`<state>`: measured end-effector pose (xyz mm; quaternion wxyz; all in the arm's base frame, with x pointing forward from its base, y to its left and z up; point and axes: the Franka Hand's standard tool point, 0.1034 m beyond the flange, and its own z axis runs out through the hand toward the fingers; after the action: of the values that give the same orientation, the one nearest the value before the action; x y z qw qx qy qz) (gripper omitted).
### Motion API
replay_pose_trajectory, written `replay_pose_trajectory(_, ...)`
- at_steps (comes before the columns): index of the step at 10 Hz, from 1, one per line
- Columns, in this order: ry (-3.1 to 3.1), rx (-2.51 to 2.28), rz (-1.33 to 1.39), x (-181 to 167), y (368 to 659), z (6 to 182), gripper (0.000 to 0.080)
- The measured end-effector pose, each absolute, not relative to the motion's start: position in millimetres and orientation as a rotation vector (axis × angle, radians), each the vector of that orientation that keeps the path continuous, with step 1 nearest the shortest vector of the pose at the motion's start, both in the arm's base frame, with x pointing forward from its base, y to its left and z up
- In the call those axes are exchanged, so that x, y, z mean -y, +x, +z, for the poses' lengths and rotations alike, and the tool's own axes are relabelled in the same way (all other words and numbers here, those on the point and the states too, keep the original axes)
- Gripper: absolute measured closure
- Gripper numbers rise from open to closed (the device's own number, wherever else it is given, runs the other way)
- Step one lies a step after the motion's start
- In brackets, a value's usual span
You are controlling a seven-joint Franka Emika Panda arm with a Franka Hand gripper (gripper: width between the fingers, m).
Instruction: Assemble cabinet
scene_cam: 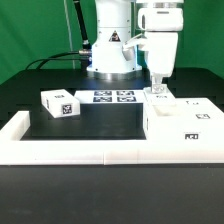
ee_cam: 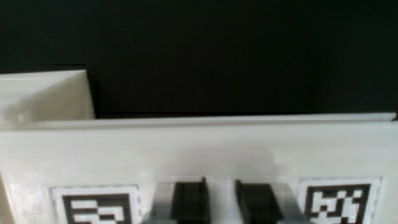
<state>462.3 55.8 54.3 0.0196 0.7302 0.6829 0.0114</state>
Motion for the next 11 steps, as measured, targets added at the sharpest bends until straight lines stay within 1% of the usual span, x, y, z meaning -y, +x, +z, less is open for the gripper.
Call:
replay_pose_trajectory(3, 2.262, -2.116, 0.055, -59, 476, 54.0, 0.0729)
replay_pose_trajectory(9, 2.249, -2.13, 0.054, -57, 477, 53.6, 0.0729)
replay_pose_trajectory(10, 2.228, -2.149, 0.055, -55, 480, 54.1, 0.0729)
replay_pose_trajectory(11, 2.219, -2.151, 0.061, -54, 492, 55.4, 0.0729)
